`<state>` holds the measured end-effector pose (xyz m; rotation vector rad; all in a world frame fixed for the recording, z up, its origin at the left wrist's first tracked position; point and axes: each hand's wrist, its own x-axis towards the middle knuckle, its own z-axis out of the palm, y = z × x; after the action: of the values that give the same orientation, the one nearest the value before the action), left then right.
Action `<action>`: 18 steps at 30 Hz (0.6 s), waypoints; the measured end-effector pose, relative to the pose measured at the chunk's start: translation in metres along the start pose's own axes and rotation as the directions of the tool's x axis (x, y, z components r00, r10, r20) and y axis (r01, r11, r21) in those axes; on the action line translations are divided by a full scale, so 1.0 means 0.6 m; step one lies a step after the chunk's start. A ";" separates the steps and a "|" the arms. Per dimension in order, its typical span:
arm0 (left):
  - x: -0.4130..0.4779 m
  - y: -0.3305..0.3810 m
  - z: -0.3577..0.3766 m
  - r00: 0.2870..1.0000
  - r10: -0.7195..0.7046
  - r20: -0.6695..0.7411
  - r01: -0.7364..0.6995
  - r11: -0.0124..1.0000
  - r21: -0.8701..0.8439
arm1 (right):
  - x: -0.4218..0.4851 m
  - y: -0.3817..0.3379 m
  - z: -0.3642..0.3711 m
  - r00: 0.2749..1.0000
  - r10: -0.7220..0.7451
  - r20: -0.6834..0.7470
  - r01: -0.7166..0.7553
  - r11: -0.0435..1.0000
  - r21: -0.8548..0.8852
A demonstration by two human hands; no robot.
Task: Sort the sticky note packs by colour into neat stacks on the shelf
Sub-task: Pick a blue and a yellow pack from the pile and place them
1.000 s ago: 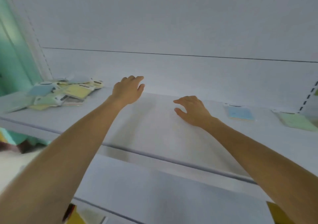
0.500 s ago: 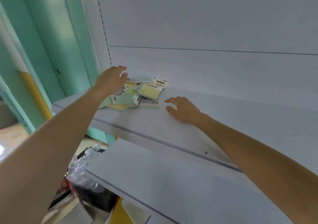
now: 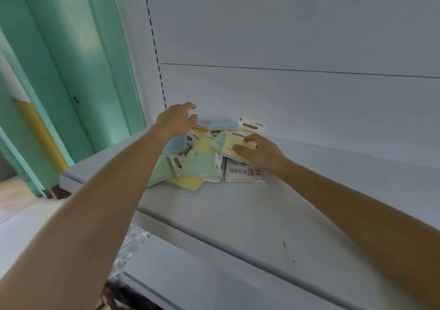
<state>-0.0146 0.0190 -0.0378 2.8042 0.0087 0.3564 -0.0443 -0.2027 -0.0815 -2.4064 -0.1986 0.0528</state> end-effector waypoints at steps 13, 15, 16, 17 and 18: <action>0.124 0.041 0.055 0.960 0.057 0.273 0.010 0.971 -0.240 | -0.027 -0.015 -0.008 0.972 0.140 -0.186 -0.064 0.929 0.366; 0.123 0.038 0.055 0.960 0.034 0.279 0.065 0.939 -0.337 | -0.035 -0.015 -0.002 0.960 0.172 -0.220 -0.065 0.903 0.424; 0.123 0.037 0.054 0.957 0.025 0.288 0.092 0.919 -0.383 | -0.040 -0.015 0.000 0.954 0.183 -0.236 -0.059 0.889 0.454; 0.125 0.035 0.053 0.957 0.018 0.290 0.113 0.896 -0.430 | -0.044 -0.015 0.002 0.949 0.188 -0.251 -0.050 0.881 0.470; 0.124 0.035 0.050 0.957 0.027 0.290 0.118 0.874 -0.472 | -0.048 -0.016 0.004 0.945 0.184 -0.272 -0.040 0.886 0.461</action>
<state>0.0639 -0.0068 -0.0406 2.3200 -0.0702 -0.0661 -0.0741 -0.1984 -0.0776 -1.9235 0.0958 -0.2048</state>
